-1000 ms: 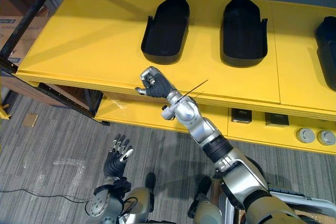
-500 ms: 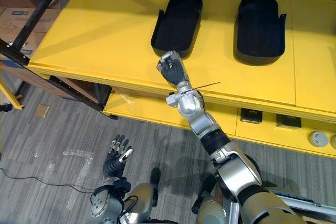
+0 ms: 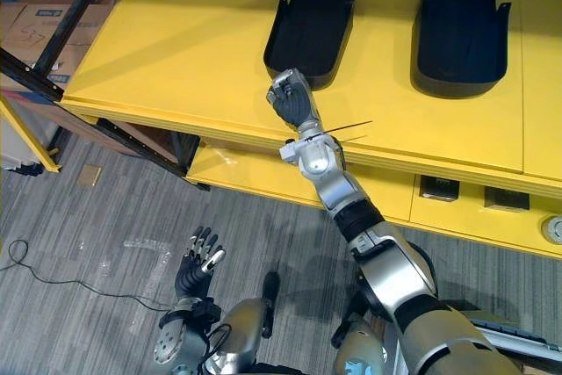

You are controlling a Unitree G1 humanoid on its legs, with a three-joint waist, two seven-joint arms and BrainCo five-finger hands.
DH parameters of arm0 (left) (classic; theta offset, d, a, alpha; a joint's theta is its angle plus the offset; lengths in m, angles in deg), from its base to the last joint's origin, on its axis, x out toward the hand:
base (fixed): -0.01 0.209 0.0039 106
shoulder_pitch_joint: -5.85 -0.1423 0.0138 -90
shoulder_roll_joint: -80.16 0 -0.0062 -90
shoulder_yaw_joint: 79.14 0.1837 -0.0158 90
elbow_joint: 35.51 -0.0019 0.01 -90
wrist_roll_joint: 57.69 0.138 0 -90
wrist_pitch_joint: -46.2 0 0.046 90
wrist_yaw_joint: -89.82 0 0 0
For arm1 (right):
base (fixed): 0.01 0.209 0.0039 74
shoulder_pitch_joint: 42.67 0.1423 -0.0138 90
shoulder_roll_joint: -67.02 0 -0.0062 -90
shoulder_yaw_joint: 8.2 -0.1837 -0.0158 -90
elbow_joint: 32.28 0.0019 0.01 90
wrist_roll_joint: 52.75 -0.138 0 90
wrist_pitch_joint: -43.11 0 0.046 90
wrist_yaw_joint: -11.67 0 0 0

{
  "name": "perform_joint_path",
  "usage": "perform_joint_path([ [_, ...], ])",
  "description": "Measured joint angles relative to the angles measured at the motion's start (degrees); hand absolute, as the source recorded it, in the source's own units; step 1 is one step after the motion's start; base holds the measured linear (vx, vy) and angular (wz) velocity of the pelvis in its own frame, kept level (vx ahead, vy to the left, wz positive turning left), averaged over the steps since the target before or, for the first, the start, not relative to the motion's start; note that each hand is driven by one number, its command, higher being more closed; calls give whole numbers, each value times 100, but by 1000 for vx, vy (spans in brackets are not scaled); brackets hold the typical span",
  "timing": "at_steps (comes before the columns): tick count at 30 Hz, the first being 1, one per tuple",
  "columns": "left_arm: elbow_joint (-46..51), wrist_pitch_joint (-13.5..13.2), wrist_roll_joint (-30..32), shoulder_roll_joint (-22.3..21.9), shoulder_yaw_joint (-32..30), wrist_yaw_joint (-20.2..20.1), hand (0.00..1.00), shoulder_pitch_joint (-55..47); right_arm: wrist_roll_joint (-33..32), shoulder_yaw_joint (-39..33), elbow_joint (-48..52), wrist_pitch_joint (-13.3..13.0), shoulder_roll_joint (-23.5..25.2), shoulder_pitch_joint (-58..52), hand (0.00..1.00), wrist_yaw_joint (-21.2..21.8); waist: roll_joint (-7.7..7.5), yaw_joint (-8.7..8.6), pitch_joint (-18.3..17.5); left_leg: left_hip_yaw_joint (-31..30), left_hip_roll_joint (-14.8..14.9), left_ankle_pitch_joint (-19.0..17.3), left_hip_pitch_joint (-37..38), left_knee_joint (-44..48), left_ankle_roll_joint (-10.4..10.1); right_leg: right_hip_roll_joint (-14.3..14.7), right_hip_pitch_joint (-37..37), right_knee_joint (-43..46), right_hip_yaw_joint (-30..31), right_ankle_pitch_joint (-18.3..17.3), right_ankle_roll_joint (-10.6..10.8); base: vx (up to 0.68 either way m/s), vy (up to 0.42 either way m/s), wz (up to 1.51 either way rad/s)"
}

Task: Walk over and take plastic housings, then place them on the shelf

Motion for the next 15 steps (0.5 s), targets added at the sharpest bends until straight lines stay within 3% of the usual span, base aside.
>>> perform_joint_path([
  [5, 0, 0, -7, -10, 35, 4, 0, 5, 217, -74, -364, 27, -143, 244, 100, -14, 117, 22, 75, -15, -30, 13, 1, -1, 13, -63, -43, 139, -6, -66, 14, -3, 2, 1],
  [15, -1, -1, -20, -19, 94, 120, 0, 45, 507, -220, -662, 23, -429, 473, 100, -134, 136, 123, 83, -50, -76, 49, -78, -5, 17, -163, -221, 394, -15, -181, 6, -1, -3, 2],
])
